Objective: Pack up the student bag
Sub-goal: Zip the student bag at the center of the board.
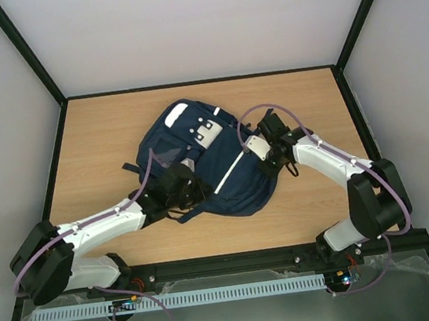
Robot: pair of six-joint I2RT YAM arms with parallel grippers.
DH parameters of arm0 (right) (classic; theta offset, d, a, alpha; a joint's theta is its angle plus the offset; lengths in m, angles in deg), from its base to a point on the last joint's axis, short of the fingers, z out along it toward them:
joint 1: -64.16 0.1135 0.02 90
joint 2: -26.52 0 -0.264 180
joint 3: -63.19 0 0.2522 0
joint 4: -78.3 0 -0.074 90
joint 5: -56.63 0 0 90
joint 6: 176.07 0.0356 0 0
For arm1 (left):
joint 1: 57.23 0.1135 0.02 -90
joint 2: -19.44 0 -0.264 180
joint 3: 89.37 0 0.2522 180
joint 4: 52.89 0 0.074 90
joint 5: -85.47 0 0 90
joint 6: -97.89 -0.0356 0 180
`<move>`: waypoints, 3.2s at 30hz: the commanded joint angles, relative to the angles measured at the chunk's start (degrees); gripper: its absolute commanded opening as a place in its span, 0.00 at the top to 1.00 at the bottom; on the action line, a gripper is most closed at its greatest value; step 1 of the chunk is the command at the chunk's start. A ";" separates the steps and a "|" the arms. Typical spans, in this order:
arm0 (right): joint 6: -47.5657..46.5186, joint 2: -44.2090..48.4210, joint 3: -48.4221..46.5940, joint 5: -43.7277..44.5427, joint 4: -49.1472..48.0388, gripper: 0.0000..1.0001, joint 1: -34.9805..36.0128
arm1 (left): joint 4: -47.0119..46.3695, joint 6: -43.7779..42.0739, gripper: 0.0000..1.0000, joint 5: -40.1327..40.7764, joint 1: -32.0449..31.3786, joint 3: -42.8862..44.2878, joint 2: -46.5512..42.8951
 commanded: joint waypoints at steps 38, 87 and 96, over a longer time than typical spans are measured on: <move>4.32 -3.73 -5.85 -8.56 4.92 0.99 15.76 | 15.45 -48.78 0.02 14.27 2.24 1.65 -25.50; -3.43 -7.50 -6.05 -5.41 9.49 0.99 3.84 | 0.32 -65.83 0.98 37.87 -18.85 0.00 0.98; -3.65 -12.24 -10.07 -3.71 5.80 0.99 1.63 | -1.68 -68.24 0.98 35.17 -21.70 -1.04 0.01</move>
